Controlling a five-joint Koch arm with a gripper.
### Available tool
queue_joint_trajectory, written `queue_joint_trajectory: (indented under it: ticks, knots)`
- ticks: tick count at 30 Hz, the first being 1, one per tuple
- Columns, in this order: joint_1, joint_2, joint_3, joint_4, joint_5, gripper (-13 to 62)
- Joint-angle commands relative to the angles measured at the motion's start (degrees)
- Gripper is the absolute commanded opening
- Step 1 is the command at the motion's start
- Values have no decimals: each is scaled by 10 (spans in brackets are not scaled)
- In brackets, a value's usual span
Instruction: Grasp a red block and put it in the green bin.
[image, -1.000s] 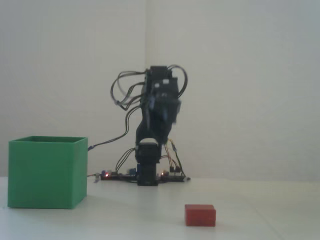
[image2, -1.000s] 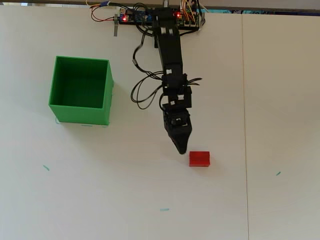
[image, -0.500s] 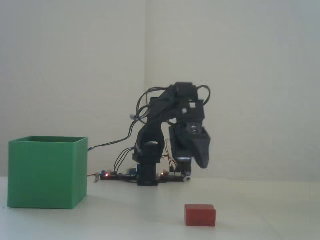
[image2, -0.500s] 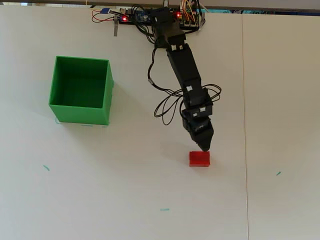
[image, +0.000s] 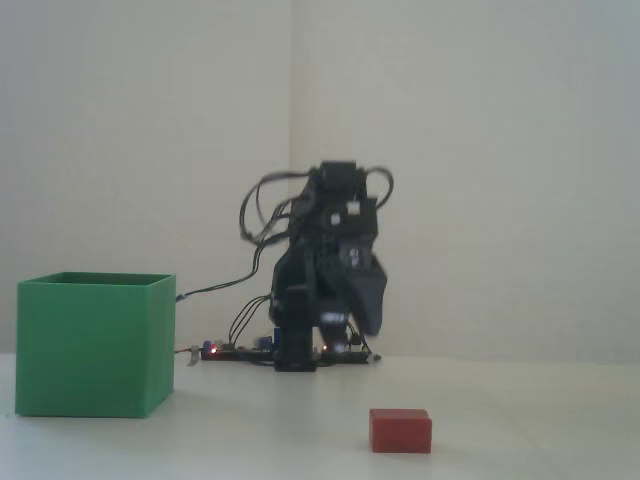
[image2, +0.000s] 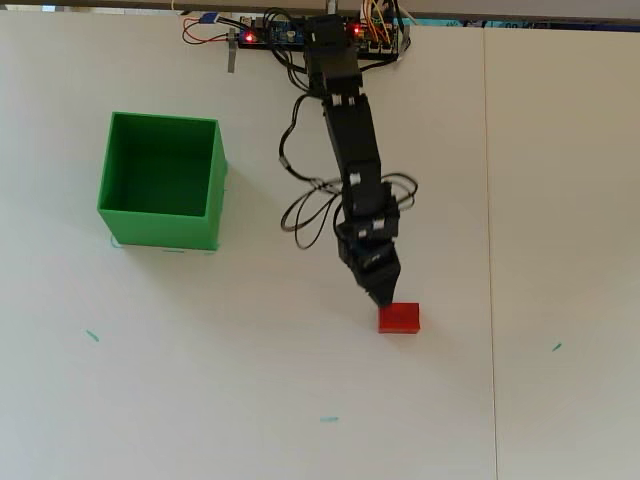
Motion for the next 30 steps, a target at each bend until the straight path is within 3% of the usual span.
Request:
queue_joint_trajectory:
  ticks: [1, 14, 30]
  knots:
    - [9, -4, -49, 3, 0, 374]
    - [-39, -80, -163, -1, 0, 374]
    - [-91, -105, -181, 85, 48, 375]
